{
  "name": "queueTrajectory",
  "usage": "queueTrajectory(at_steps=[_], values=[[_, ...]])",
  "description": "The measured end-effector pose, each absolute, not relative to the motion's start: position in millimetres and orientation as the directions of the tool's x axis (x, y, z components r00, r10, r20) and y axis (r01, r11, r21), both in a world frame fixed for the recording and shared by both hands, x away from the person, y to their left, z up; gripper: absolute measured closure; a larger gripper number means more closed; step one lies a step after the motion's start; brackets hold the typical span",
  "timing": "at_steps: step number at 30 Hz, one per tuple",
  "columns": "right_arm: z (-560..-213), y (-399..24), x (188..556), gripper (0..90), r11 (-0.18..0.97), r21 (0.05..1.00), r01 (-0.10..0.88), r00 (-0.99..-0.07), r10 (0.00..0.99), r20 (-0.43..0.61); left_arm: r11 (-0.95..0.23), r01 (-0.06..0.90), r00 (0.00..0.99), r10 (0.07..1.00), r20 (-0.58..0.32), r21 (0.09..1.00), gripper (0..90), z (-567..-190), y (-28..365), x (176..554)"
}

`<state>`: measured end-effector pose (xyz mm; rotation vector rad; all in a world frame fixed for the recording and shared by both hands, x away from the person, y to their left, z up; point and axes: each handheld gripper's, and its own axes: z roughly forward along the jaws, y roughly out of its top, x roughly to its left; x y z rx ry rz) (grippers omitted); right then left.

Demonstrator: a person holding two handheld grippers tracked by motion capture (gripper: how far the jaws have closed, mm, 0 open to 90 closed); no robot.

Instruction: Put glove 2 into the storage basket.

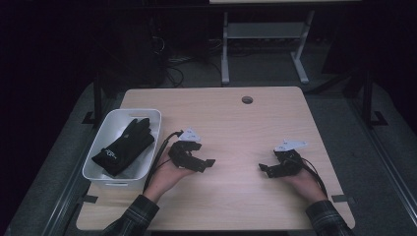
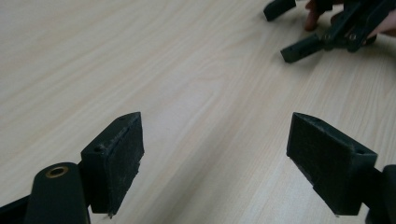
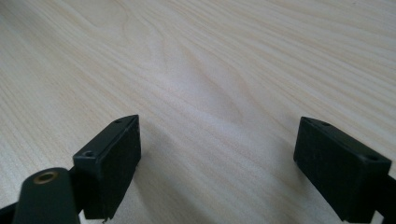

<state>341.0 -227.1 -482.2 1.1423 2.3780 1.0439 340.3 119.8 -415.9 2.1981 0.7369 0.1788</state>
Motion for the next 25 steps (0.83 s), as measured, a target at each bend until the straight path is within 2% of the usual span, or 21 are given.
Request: queueTrajectory(at_steps=[7, 14, 16, 25], values=[[-482, -227, 341, 14.8, 0.419, 0.724, 0.548, -0.638, 0.769, 0.037, -0.560, 0.422, 0.842, 0.534, -0.079, 0.714, 18.0, -444, 106, 336], [-482, -227, 341, 14.8, 0.419, 0.724, 0.548, -0.638, 0.769, 0.037, -0.634, 0.411, 0.860, 0.509, -0.046, 0.655, 15.1, -469, 92, 330], [-482, -227, 341, 14.8, 0.419, 0.723, 0.549, -0.638, 0.769, 0.039, -0.654, 0.384, 0.865, 0.502, -0.007, 0.652, 13.8, -470, 89, 327], [-482, -227, 341, 14.8, 0.422, 0.726, 0.543, -0.641, 0.766, 0.034, -0.636, 0.365, 0.870, 0.493, -0.006, 0.680, 13.1, -474, 89, 324]])
